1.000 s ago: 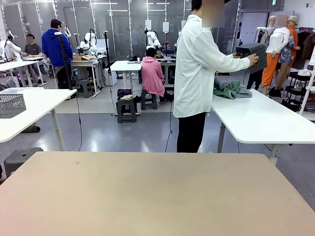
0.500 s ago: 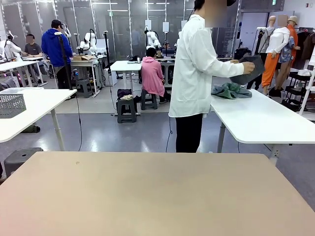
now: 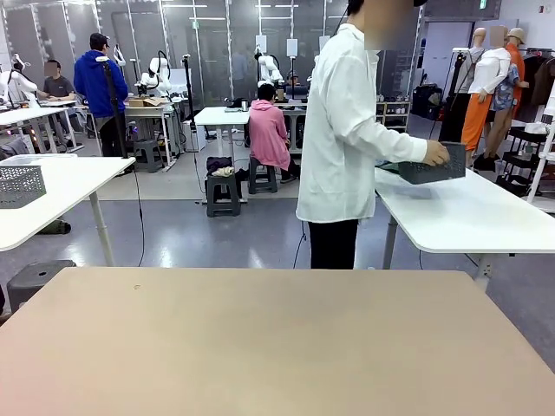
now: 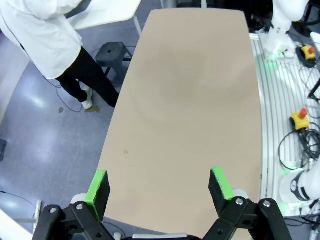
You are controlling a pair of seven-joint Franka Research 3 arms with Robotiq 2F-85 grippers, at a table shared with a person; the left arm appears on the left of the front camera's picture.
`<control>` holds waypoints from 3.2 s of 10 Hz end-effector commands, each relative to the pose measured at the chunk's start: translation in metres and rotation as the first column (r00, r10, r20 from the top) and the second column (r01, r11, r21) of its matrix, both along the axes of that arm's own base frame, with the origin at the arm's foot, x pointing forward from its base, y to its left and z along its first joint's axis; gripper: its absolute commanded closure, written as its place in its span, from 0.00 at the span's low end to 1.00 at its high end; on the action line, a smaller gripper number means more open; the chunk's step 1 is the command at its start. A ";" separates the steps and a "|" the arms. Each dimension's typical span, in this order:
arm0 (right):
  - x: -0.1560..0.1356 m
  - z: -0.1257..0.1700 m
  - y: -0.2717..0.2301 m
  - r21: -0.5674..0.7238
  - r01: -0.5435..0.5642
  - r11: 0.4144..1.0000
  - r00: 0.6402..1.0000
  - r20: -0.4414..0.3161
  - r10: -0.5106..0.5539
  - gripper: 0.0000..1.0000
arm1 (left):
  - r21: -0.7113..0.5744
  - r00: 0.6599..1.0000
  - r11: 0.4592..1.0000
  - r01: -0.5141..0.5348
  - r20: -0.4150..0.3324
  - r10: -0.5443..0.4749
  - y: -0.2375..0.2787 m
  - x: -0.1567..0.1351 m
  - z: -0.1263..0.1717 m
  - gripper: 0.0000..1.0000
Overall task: Fold the towels and place them in the basket.
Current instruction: When a person lays out a Towel with hook on the table, fold it in half twice.
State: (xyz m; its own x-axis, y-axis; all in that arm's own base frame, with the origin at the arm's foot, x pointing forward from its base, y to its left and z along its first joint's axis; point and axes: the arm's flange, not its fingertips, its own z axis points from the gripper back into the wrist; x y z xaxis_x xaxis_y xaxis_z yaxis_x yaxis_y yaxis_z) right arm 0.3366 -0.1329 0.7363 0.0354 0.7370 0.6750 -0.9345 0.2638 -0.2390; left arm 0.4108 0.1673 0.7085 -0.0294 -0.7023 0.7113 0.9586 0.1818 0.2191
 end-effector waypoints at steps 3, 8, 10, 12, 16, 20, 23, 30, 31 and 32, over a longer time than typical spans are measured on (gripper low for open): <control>0.001 0.007 -0.008 0.071 -0.060 0.996 0.998 -0.001 0.060 0.00 | 0.000 1.000 1.000 0.001 0.004 -0.001 -0.001 0.000 0.001 0.00; -0.001 0.003 -0.003 0.055 -0.020 0.998 1.000 -0.006 0.021 0.00 | 0.000 1.000 1.000 0.001 0.004 -0.001 -0.001 0.000 0.001 0.00; -0.001 0.003 -0.003 0.055 -0.020 0.998 1.000 -0.006 0.021 0.00 | 0.000 1.000 1.000 0.001 0.004 -0.001 -0.001 0.000 0.001 0.00; -0.001 0.003 -0.003 0.055 -0.020 0.998 1.000 -0.006 0.021 0.00 | 0.000 1.000 1.000 0.001 0.004 -0.001 -0.001 0.000 0.001 0.00; -0.001 0.003 -0.003 0.055 -0.020 0.998 1.000 -0.006 0.021 0.00 | 0.000 1.000 1.000 0.001 0.004 -0.001 -0.001 0.000 0.001 0.00; -0.001 0.003 -0.003 0.055 -0.020 0.998 1.000 -0.006 0.021 0.00 | 0.000 1.000 1.000 0.001 0.004 -0.001 -0.001 0.000 0.001 0.00; -0.001 0.003 -0.003 0.055 -0.020 0.998 1.000 -0.006 0.021 0.00 | 0.000 1.000 1.000 0.001 0.004 -0.001 -0.001 0.000 0.001 0.00; -0.001 0.003 -0.003 0.055 -0.020 0.998 1.000 -0.006 0.021 0.00 | 0.000 1.000 1.000 0.001 0.004 -0.001 -0.001 0.000 0.001 0.00; -0.001 0.003 -0.003 0.055 -0.020 0.998 1.000 -0.006 0.021 0.00 | 0.000 1.000 1.000 0.001 0.004 -0.001 -0.001 0.000 0.001 0.00; -0.001 0.003 -0.003 0.055 -0.020 0.998 1.000 -0.006 0.021 0.00 | 0.000 1.000 1.000 0.001 0.004 -0.001 -0.001 0.000 0.001 0.00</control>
State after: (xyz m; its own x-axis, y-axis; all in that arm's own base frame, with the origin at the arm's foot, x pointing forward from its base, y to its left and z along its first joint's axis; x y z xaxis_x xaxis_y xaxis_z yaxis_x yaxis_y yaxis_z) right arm 0.3358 -0.1366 0.7398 0.0351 0.6985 0.7147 -0.9421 0.2618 -0.2096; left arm 0.4108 0.1672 0.7085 -0.0293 -0.7024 0.7112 0.9586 0.1818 0.2190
